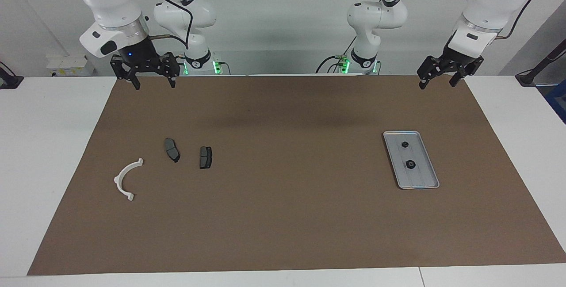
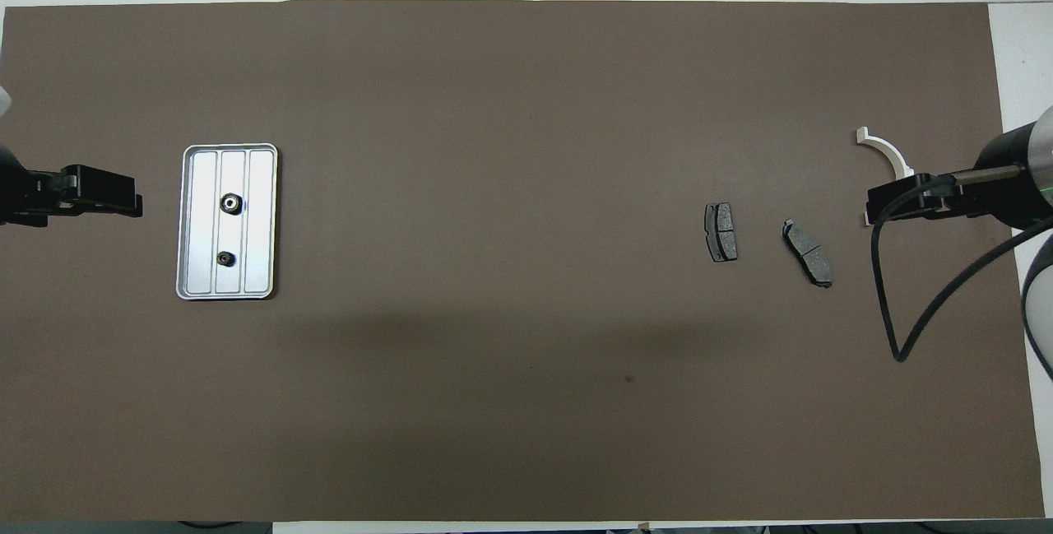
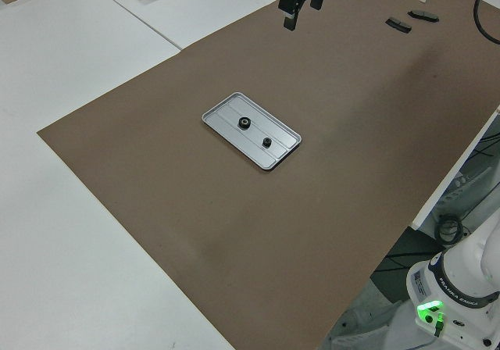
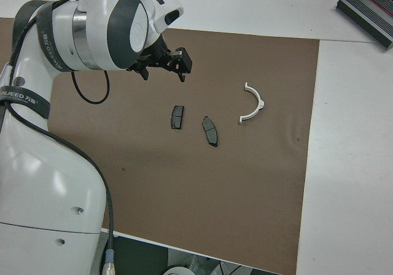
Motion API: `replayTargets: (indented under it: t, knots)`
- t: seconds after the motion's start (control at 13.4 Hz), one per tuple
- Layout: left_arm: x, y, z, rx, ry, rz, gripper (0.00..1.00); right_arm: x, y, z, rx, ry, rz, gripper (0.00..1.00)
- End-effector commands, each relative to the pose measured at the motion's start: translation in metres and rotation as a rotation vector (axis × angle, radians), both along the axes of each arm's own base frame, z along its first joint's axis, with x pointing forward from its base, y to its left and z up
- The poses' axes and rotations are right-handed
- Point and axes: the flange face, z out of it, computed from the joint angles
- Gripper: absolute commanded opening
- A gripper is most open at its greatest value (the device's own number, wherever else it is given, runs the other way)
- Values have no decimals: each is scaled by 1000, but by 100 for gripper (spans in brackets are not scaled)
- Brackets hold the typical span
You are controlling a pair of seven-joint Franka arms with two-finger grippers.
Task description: Pick bearing gear from pile to tray
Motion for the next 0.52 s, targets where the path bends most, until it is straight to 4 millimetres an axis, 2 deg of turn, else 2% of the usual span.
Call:
replayTargets:
  t: [0.0,0.45]
  knots:
    - [-9,4,5,1,52,1,100,-2,1,4,18,-9,-17,100]
    - [-6,7,5,-1,41,1,100,-3,1,5,18,-12,-15,100]
